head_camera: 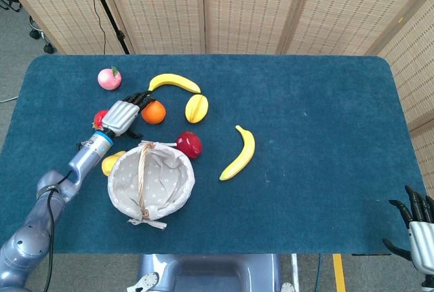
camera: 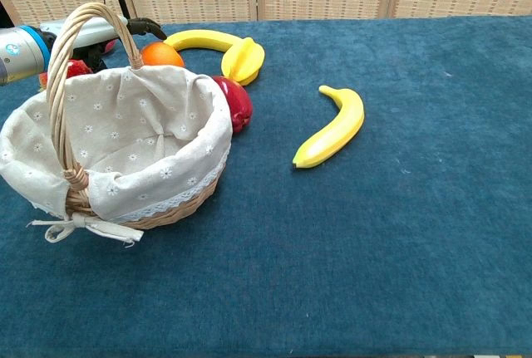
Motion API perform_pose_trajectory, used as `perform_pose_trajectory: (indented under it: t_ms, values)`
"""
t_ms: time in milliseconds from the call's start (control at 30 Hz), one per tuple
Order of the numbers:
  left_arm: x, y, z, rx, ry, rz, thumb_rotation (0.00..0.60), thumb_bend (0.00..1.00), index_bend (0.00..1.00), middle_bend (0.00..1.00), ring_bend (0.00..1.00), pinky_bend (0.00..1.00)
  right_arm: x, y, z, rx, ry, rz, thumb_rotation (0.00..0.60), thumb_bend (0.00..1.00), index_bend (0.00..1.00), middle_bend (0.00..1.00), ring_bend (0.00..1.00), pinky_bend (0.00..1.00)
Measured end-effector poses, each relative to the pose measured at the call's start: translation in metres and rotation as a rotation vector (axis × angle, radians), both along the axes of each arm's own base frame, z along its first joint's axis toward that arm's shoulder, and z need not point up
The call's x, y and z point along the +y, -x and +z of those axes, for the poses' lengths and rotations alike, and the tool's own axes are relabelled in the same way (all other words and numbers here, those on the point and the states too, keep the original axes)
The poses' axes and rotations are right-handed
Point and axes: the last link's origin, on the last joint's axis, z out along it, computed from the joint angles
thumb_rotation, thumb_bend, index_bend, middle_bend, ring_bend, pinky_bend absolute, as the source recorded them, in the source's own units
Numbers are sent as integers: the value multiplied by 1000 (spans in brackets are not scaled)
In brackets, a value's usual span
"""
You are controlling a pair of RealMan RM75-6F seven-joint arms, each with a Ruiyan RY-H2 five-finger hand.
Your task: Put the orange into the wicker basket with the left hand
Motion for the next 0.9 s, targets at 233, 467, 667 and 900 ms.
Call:
perform_pose_trajectory:
  t_ms: [233,467,667,900]
  values:
    - [2,-2,-8,4,5,28,600,159,204,102,122,260,2,2,1,-6,3,-7,600,0,225,0,27,16]
    - [1,-4,-15,0,-7,32,600,421,534,387,370,438,4,4,4,-25,-1,-6,600,0,226,0,27,17]
    - [-2,-3,-15,-8,-23,17,600,514,647,509,477,496,5,3,4,-38,-6,2,600,0,227,0,27,19]
    - [-8,1,-2,-39,-55,-28,600,516,647,511,483,498,7,4,4,-57,-11,6,600,0,227,0,27,19]
